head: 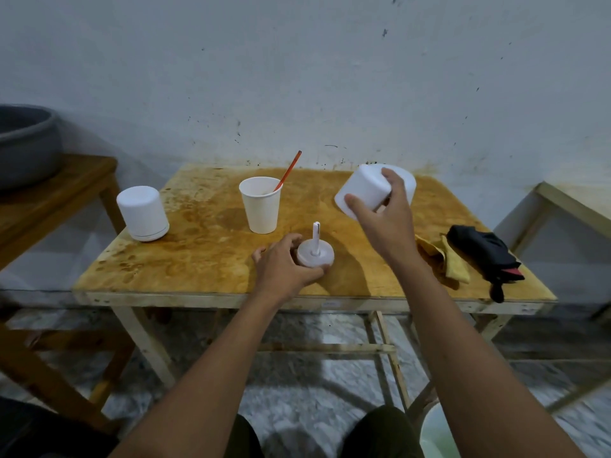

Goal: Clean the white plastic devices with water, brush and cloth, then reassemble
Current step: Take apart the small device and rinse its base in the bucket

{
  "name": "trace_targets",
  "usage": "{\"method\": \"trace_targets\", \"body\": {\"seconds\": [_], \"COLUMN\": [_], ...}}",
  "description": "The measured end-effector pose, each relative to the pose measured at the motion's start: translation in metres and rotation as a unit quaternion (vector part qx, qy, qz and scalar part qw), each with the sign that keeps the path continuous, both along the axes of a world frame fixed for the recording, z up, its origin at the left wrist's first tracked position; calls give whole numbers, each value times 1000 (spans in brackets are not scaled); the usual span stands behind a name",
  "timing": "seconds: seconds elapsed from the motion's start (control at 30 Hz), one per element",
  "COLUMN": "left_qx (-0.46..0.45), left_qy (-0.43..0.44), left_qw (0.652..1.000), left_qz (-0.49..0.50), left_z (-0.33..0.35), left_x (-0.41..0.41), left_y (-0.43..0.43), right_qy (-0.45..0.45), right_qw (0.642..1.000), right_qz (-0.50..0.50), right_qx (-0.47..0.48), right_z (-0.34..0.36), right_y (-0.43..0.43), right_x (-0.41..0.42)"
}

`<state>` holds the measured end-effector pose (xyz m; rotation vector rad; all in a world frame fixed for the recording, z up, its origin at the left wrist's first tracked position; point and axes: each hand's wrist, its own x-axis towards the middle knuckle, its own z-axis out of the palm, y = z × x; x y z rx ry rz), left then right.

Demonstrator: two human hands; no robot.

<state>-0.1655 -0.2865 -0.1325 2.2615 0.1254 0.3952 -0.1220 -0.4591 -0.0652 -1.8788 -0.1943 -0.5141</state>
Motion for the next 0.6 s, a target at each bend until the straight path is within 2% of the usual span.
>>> {"method": "trace_targets", "body": {"seconds": [0.1,0.23,0.53,0.6], "left_qx": [-5,-6,9,8], "left_qy": [-4,2,26,29], "left_qw": [1000,1000,1000,999], "left_qz": [2,0,-14,-17], "left_z": [-2,-3,-1,1], "left_x": [0,2,0,-1], "left_y": [0,0,1,1], "right_qy": [39,85,112,105], "right_qw": [997,987,979,979], "right_qz": [-43,-49,-11,-45], "right_qx": [-47,-124,-171,-170], "right_z": [-5,-27,-51,-49], "right_y": [-13,-14,-19,-19], "right_x": [12,21,20,10]}}
